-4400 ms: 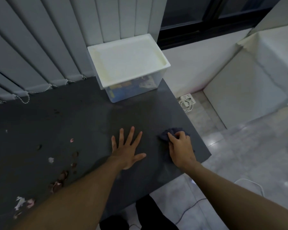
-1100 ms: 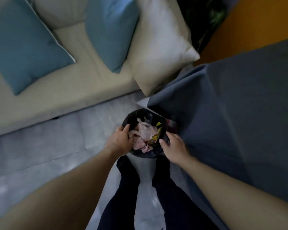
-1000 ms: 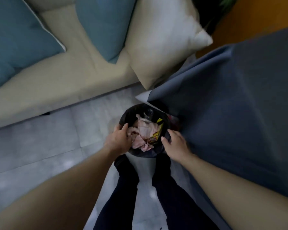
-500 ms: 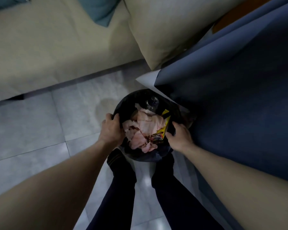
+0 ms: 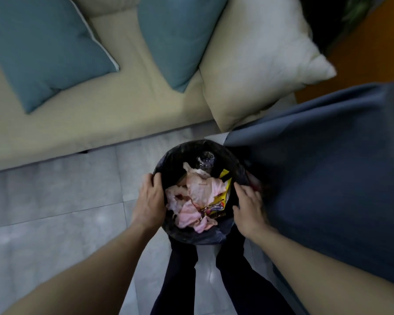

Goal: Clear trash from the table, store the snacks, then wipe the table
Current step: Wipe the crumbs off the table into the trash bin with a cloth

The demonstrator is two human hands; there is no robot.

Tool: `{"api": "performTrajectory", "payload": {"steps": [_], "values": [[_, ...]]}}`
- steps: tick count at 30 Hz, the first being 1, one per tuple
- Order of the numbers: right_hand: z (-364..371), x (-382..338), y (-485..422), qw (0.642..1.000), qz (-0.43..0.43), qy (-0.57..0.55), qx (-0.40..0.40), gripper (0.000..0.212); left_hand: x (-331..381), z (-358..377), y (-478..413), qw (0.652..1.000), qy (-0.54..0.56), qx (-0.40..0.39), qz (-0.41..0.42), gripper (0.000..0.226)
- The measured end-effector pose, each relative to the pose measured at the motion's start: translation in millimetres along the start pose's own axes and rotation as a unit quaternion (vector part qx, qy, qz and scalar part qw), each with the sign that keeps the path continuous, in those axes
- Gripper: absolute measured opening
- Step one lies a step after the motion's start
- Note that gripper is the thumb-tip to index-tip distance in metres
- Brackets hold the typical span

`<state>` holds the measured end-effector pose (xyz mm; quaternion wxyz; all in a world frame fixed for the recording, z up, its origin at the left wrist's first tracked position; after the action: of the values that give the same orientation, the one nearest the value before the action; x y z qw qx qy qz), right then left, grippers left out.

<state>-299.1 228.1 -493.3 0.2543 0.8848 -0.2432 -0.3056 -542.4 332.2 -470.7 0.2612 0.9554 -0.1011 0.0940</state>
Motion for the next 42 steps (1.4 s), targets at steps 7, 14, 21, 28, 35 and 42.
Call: {"api": "performTrajectory", "payload": {"steps": [7, 14, 21, 28, 35, 42], "values": [[-56, -58, 60, 0.997, -0.052, 0.028, 0.039, 0.074, 5, -86, 69, 0.996, -0.053, 0.068, 0.026, 0.083], [-104, -107, 134, 0.994, -0.070, 0.027, 0.085, 0.073, 9, -163, 132, 0.990, -0.104, 0.075, 0.065, 0.079], [-150, -139, 215, 0.985, -0.065, -0.003, 0.161, 0.071, 24, -238, 177, 0.982, -0.126, 0.080, 0.119, 0.079], [-193, -140, 283, 0.971, -0.047, -0.030, 0.232, 0.067, 67, -289, 216, 0.965, -0.165, 0.097, 0.178, 0.078], [-213, -101, 341, 0.967, -0.032, -0.035, 0.249, 0.067, 116, -290, 262, 0.956, -0.173, 0.102, 0.216, 0.074], [-211, -45, 389, 0.972, -0.026, -0.044, 0.230, 0.067, 146, -247, 300, 0.958, -0.149, 0.084, 0.228, 0.080]]}}
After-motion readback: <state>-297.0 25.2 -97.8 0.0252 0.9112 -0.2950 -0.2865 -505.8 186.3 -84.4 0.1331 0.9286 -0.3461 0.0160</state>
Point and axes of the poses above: each hand's wrist, its own y-axis away from the middle knuckle, its own z-axis out of the palm, x = y × z, the point moved 6 cm from there along -y, towards the middle knuckle, and after that the axes turned 6 degrees about -y, right-handed, at the moved point
